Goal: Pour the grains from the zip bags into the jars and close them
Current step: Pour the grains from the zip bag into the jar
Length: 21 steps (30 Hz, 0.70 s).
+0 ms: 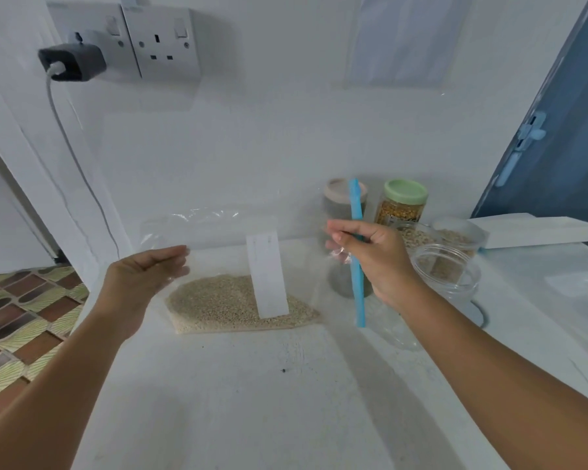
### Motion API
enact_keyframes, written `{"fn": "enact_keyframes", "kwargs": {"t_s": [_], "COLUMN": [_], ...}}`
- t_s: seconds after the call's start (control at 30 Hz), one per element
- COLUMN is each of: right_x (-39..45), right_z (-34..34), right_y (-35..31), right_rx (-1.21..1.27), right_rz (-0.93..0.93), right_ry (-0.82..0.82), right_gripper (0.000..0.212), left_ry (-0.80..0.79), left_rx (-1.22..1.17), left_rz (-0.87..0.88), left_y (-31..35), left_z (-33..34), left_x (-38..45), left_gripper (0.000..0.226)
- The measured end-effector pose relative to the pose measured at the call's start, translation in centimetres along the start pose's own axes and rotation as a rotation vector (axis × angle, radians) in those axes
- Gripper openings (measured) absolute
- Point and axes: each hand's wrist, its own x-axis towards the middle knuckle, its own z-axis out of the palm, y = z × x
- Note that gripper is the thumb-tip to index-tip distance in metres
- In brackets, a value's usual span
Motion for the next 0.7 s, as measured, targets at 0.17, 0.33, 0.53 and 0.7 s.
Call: {"fn": "enact_keyframes", "kwargs": {"t_s": [0.17, 0.33, 0.53, 0.7], "right_x": [-0.1, -0.2, 0.2, 0.5], "right_z": [-0.2, -0.3, 0.4, 0.2], "right_y": [0.8, 0.9, 0.3, -0.5], "right_rx": [-0.071, -0.149, -0.093, -0.026], "right_rz": [-0.06, -0.006, 0.008, 0.01], "right_ry": [-0.026, -0.151, -0.112, -0.086], "right_gripper": [0.02, 0.026, 0.029, 0.028], "left_ry": [-0.046, -0.204, -0.082, 0.02], "left_rx": [-0.015, -0.039, -0.025, -0.087], "left_rz": [-0.039, -0.145, -0.038, -0.02], "left_y": [-0.4, -0.2, -0.1, 0.6], "left_z": [-0.1, -0.6, 0.4, 0.2], "left_x": [0.3, 0.0, -0.2, 0.1], "left_gripper": [0.03, 0.037, 0.026, 0.026]}}
